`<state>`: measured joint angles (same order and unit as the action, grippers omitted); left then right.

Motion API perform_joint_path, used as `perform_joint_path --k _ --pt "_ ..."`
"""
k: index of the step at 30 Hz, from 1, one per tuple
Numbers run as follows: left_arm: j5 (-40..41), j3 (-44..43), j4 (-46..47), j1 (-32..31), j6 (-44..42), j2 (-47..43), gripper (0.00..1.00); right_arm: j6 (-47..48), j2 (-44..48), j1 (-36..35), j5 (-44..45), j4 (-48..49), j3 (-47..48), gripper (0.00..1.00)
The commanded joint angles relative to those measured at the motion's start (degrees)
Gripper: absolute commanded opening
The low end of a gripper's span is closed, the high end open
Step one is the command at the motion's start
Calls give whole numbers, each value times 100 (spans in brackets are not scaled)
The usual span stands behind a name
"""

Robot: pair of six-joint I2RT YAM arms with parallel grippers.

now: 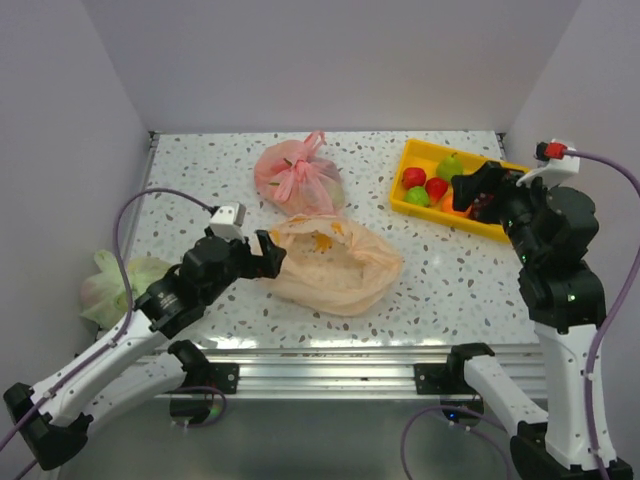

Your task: Untie the knot of the plastic bag and take out the fruit

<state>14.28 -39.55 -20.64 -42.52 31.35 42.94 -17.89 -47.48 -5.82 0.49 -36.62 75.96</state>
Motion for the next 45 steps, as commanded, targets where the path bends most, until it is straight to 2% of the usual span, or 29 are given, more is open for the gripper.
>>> perform_joint_path --k 1,5,10,18,25,30,38,45 --pt "732 -736 -422 -28 -85 -277 100 330 90 -120 495 -266 375 99" --pt "1540 -1370 -844 -28 -366 -487 100 549 222 -252 776 -310 550 99" --pt "2885 -2186 -950 -28 -761 -690 100 725 485 -367 1312 -302 508 99" --pt "3914 -2505 -142 -28 -1842 -1261 100 989 1451 -393 1998 172 -72 99" --pt "3942 -2277 920 -19 -2914 -1683 100 1182 2357 -393 2456 612 -512 99" --pt "3907 -2092 1624 -19 -3266 -1727 100 1306 2437 -402 2447 498 -442 99" --pt "3994 -1767 2363 -19 -3329 -1675 100 1297 2534 -393 2447 472 -504 99" --pt "3995 -1740 2460 -19 -3303 -1569 100 1279 2446 -393 2350 551 -539 99"
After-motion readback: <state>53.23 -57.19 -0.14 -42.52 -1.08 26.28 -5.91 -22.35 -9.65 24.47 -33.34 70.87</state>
